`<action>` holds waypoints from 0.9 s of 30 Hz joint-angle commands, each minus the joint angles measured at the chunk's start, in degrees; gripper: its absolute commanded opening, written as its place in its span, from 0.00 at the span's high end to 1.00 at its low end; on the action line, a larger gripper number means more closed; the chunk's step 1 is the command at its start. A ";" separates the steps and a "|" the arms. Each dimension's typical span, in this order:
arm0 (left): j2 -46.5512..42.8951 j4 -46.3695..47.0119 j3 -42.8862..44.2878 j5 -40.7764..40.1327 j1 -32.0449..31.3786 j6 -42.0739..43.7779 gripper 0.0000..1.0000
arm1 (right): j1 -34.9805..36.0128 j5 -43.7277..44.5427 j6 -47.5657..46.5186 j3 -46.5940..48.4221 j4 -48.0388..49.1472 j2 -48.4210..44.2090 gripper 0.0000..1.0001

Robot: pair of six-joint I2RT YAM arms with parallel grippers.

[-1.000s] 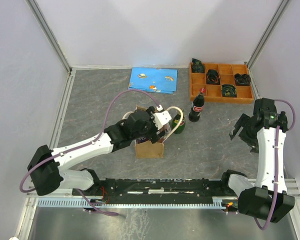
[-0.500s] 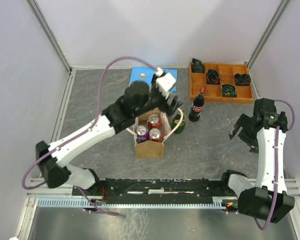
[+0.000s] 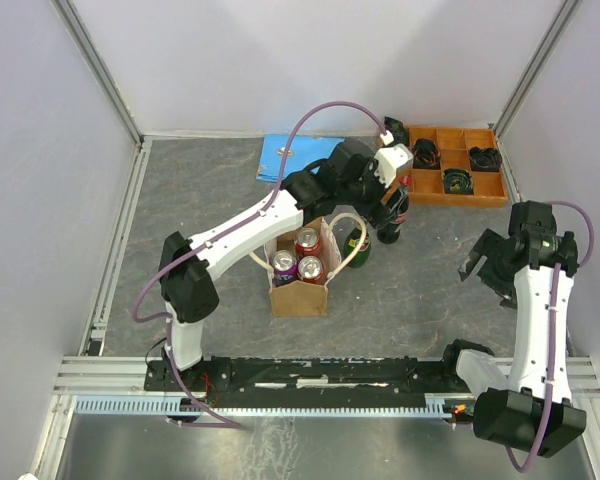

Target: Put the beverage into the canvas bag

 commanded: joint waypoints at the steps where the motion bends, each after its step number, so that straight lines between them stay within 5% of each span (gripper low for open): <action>1: 0.51 -7.09 4.56 2.23 0.25 -0.17 0.17 | -0.19 1.05 -0.46 1.01 -0.59 -1.42 0.01; 14: 4.93 -17.50 7.43 -0.42 -0.48 5.24 0.39 | -0.20 1.17 -0.48 0.18 -0.74 -2.47 0.01; 27: 5.77 -22.36 7.64 -2.72 -0.49 10.87 0.46 | -0.14 1.31 -0.70 -0.20 -1.19 -3.05 0.01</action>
